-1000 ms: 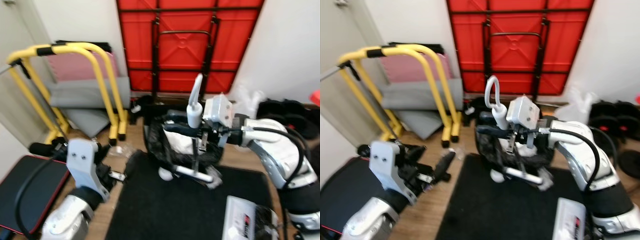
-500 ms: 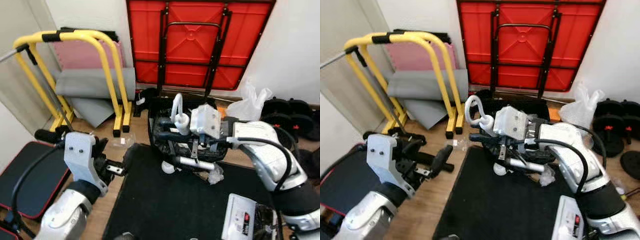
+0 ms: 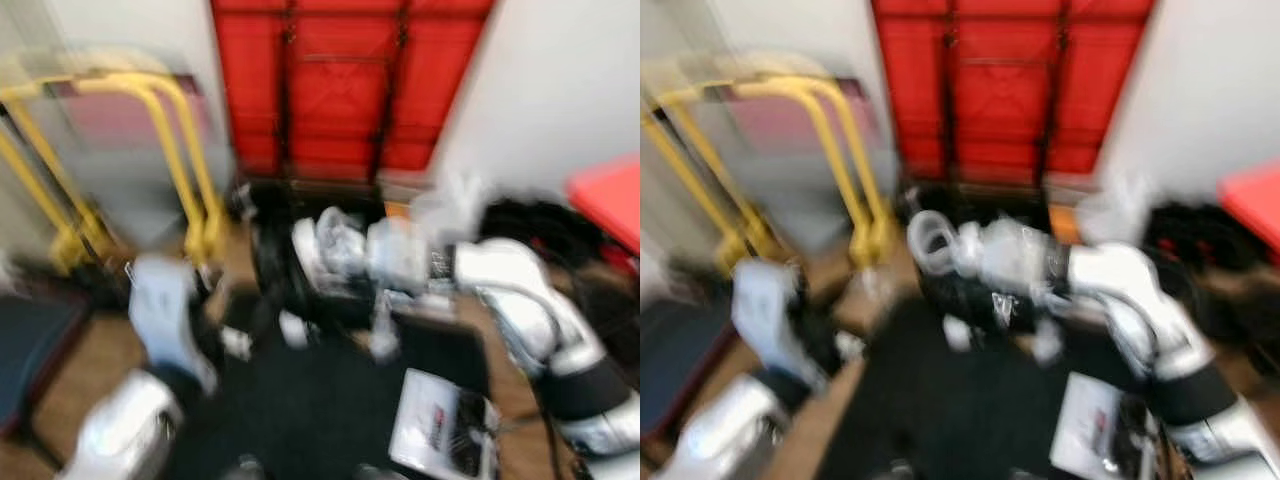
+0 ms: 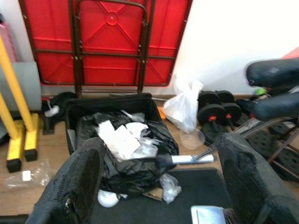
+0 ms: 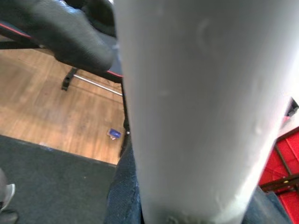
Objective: Sweep floor
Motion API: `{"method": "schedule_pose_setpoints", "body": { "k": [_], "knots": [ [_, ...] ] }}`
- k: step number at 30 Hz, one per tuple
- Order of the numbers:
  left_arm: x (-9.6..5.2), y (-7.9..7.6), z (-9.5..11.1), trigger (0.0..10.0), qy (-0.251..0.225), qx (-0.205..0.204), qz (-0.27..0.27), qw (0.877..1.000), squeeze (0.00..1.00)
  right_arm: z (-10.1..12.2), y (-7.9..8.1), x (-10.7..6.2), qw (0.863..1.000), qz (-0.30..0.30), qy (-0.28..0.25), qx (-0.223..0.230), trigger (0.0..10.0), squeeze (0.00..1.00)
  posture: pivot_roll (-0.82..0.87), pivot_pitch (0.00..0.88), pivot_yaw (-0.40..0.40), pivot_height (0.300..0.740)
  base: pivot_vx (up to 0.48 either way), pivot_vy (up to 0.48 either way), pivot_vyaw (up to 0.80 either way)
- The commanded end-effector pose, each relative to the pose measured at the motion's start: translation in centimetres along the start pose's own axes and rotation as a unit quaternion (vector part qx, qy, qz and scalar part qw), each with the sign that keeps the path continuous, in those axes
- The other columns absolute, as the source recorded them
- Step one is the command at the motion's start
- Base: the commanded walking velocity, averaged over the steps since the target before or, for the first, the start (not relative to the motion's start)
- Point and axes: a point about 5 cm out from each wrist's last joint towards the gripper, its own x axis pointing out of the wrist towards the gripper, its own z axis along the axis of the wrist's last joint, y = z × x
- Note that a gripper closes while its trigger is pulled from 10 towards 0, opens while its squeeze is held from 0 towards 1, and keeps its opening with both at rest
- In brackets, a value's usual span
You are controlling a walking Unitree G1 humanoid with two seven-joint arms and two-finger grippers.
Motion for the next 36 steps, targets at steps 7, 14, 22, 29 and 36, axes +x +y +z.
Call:
{"method": "schedule_pose_setpoints", "body": {
  "k": [7, 14, 22, 29, 36],
  "knots": [
    [0.0, -0.2, -0.2, 10.0, 0.009, -0.01, -0.003, 1.0, 0.0, 1.0, 0.3, 0.1, 0.999, 0.016, -0.018, -0.031, 10.0, 0.0, -0.07, 0.115, -0.016, 0.74, 0.0, -0.129, 0.0],
    [0.0, -0.2, -0.2, 10.0, 0.01, -0.014, -0.001, 1.0, 0.0, 1.0, 0.5, 0.4, 0.999, 0.017, -0.023, -0.031, 10.0, 0.0, -0.07, 0.121, -0.017, 0.74, 0.0, 0.0, 0.0],
    [-0.1, -0.1, -0.2, 10.0, 0.012, -0.023, 0.003, 1.0, 0.0, 1.1, 1.0, 1.2, 0.999, 0.024, -0.033, -0.033, 10.0, 0.0, -0.06, 0.129, -0.02, 0.74, 0.0, 0.0, 0.0],
    [-0.2, -0.2, -0.2, 10.0, 0.014, -0.024, 0.006, 1.0, 0.0, 1.3, 0.9, 2.1, 0.998, 0.026, -0.042, -0.045, 10.0, 0.0, -0.06, 0.137, -0.018, 0.74, 0.0, 0.274, 0.0],
    [-0.3, -0.3, 0.0, 10.0, 0.014, -0.024, 0.001, 1.0, 0.0, 0.9, 0.9, 3.4, 0.997, 0.031, -0.045, -0.048, 10.0, 0.0, -0.05, 0.152, -0.011, 0.74, 0.0, 0.0, 0.0]
  ]
}}
